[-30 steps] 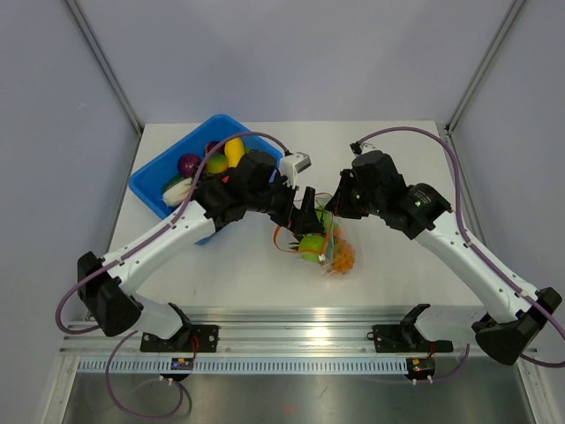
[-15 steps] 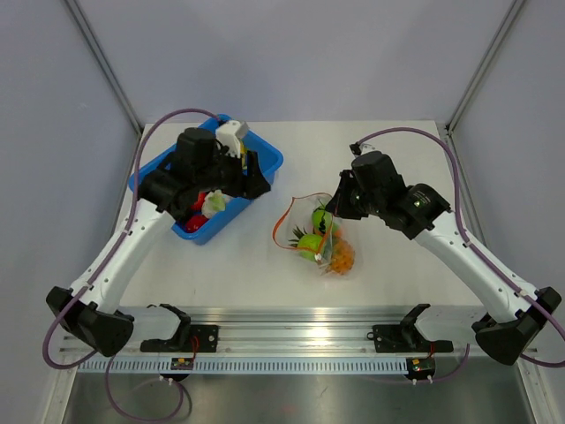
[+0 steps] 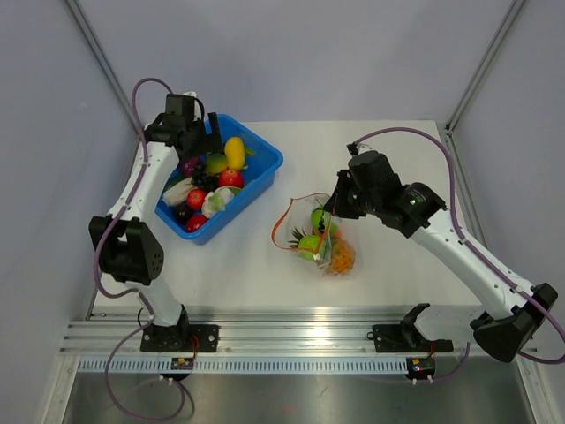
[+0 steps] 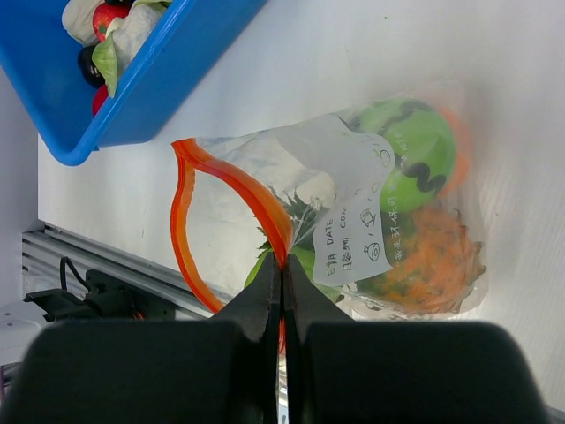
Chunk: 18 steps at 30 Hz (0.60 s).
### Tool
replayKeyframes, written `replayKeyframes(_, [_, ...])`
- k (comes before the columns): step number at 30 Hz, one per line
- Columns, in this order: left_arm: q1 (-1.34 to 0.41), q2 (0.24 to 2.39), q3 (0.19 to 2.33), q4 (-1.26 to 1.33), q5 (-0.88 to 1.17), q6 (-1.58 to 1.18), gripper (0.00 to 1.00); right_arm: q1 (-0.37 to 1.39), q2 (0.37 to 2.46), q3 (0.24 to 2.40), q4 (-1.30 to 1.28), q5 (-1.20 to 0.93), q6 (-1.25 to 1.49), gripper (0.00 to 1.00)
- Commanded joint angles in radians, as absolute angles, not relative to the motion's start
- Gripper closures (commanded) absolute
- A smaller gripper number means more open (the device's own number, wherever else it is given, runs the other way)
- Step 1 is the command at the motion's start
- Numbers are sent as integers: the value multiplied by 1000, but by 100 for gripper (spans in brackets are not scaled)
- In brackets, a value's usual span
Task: Place the food in the zip-top bag and seal the zipper
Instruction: Pick up the fake fruit from the bin.
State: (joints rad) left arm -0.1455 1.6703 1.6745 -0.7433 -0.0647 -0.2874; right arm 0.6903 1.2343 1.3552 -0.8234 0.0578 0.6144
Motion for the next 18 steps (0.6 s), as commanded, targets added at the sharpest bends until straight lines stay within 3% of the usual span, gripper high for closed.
replayKeyframes(1, [-138,1809,1816,-735,-95,-234,7,696,1261,1377,-765,35,598,100])
replayKeyframes(6, [-140,1976,1979,-752,-72,-175,17,696,1295,1390,-756,21,592,100])
replayKeyframes(11, [-143,2098,2072,-765,-107,-103,17,696,1318,1402,-755,17,588,100])
replayKeyframes(18, [-149,2246,2187,-821,-78,-57,5,696,1344,1422,-755,11,589,100])
